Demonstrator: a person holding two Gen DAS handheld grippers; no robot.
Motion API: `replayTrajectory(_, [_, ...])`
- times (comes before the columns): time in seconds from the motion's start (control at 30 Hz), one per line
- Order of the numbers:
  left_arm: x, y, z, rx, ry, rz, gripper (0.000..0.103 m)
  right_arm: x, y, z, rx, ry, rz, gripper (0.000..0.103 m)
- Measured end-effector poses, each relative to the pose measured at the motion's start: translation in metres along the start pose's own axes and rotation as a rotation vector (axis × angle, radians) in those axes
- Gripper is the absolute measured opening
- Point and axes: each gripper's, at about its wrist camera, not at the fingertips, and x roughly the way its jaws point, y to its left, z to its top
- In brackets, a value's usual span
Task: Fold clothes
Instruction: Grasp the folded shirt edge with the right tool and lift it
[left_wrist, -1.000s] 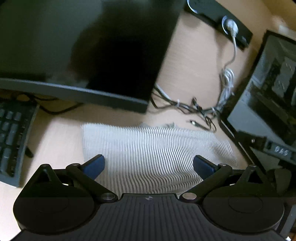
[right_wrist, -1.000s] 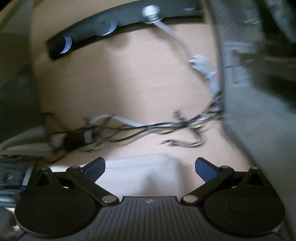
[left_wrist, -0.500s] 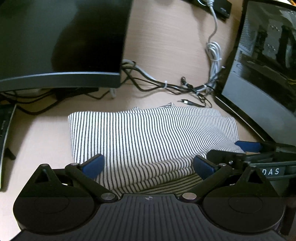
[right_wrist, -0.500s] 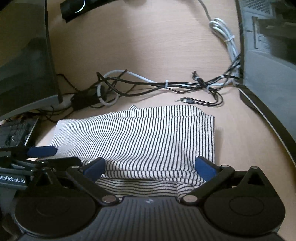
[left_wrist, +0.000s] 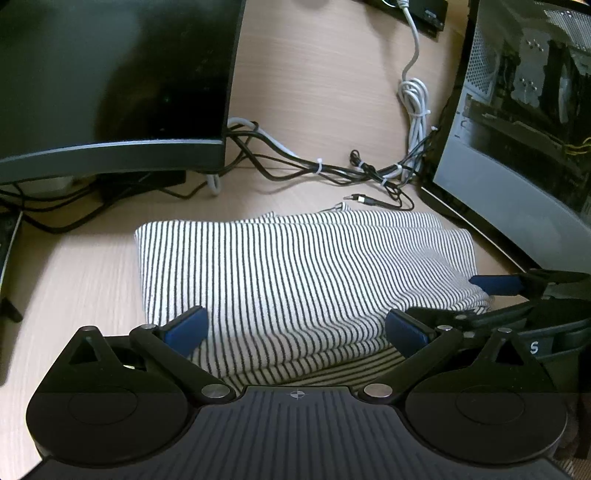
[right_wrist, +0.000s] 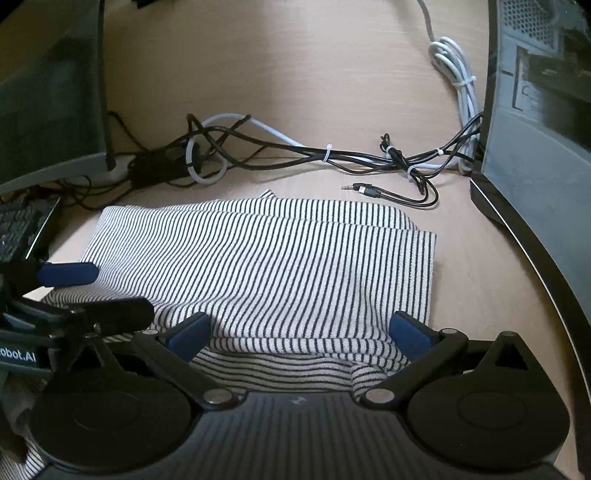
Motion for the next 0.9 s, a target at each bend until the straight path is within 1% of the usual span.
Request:
replayTrajectory(0.33, [0.0000,-0.0002,0.0004,-0.005,0.000,0.002,0.103,0.0002,0.0003,-0.0013,0.003,-0.006,-0.006,0.103])
replayTrajectory(0.5, [0.0008,-0.0006,0.0008,0.000,0.003,0.007,0.103,0.0041,0.0075,0.0001,-0.040,0.011,-0.044,0.103])
replayTrajectory(0.63, [0.0006,0.0002,0.0001,-0.001,0.001,0.005,0.103,0.0049,0.0094,-0.0003,-0.054,0.010,-0.057,0.103])
replayTrajectory(0.9, [0.0010,0.0002,0.0005,-0.007,0.002,0.003,0.103,0.0028,0.0056,-0.0014,-0.039,-0.006,-0.049,0.103])
